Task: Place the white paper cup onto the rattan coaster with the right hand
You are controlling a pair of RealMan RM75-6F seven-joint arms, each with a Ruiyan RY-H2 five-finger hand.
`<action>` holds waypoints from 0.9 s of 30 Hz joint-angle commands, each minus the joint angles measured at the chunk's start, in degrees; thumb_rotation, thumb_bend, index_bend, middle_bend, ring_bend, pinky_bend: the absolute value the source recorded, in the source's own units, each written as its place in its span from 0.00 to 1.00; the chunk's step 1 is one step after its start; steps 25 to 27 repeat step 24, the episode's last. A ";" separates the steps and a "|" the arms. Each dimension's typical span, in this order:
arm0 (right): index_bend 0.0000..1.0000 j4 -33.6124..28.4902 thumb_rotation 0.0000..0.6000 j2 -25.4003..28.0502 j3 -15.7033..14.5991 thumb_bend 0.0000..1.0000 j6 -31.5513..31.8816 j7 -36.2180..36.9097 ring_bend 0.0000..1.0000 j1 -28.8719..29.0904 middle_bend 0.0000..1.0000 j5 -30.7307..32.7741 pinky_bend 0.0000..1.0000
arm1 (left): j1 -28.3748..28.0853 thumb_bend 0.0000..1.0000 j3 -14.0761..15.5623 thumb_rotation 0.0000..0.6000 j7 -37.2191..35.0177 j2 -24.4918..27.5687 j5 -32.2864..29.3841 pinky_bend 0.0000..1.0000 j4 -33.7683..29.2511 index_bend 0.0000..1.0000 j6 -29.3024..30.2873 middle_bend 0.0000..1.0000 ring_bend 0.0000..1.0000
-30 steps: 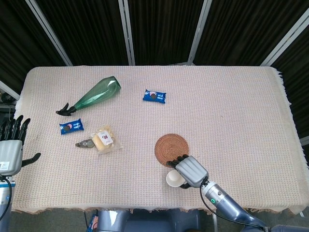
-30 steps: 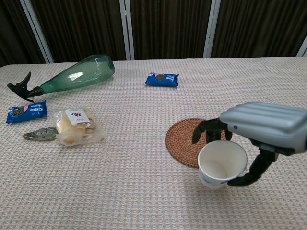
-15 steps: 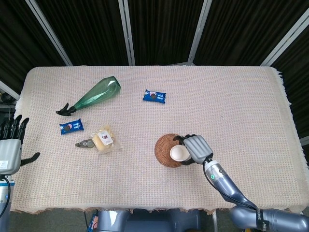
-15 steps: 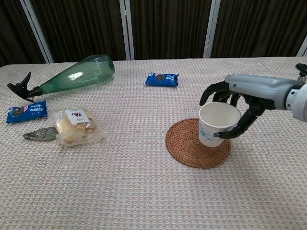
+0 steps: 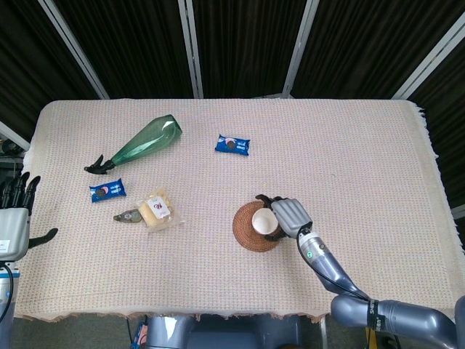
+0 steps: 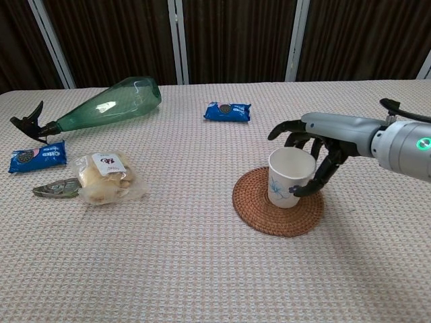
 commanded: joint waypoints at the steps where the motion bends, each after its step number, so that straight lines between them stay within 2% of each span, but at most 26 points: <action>1: 0.00 -1.54 1.00 1.25 -0.22 0.00 -0.74 0.97 0.00 0.12 0.00 0.06 0.05 | -0.04 0.00 0.02 1.00 0.09 -0.04 -0.06 0.00 0.01 0.00 -0.12 0.00 0.00; 3: 0.00 -2.66 1.00 2.10 -0.17 0.00 0.18 1.34 0.00 -0.09 0.00 -1.25 0.00 | -0.02 0.00 0.03 1.00 0.12 -0.04 -0.04 0.00 -0.03 0.00 -0.11 0.00 0.00; 7: 0.00 -6.25 1.00 5.00 -0.57 0.00 3.00 1.35 0.00 -1.40 0.00 -4.42 0.00 | 0.10 0.00 0.04 1.00 -0.17 0.10 -0.01 0.00 -0.19 0.00 -0.07 0.00 0.00; 11: 0.00 -13.97 1.00 12.40 -2.79 0.00 9.33 1.92 0.00 -6.10 0.00 -11.43 0.00 | 0.43 0.00 0.15 1.00 -0.94 0.49 0.27 0.00 -0.32 0.00 0.16 0.00 0.00; 14: 0.00 -17.00 1.00 17.27 -5.33 0.00 15.56 3.02 0.00 -10.59 0.00 -18.41 0.00 | 0.88 0.00 0.48 1.00 -1.66 0.67 1.04 0.00 -0.25 0.00 0.72 0.00 0.00; 16: 0.00 -16.96 1.00 19.22 -6.83 0.00 19.66 3.79 0.00 -13.29 0.00 -22.35 0.00 | 1.28 0.00 0.77 1.00 -2.09 0.65 1.69 0.00 -0.06 0.00 1.32 0.00 0.00; 19: 0.00 -13.77 1.00 21.08 -9.60 0.00 27.66 5.47 0.00 -18.20 0.00 -29.32 0.00 | 2.22 0.00 1.61 1.00 -2.98 0.61 3.02 0.00 0.38 0.00 2.43 0.00 0.00; 23: 0.00 -8.85 1.00 21.48 -12.15 0.00 34.53 8.01 0.00 -22.84 0.00 -33.67 0.00 | 3.27 0.00 2.47 1.00 -4.19 0.52 4.60 0.00 1.40 0.00 3.71 0.00 0.00; 27: 0.00 -8.36 1.00 21.41 -12.34 0.00 35.14 8.37 0.00 -23.25 0.00 -34.02 0.00 | 3.37 0.00 2.56 1.00 -4.36 0.51 4.75 0.00 1.54 0.00 3.82 0.00 0.00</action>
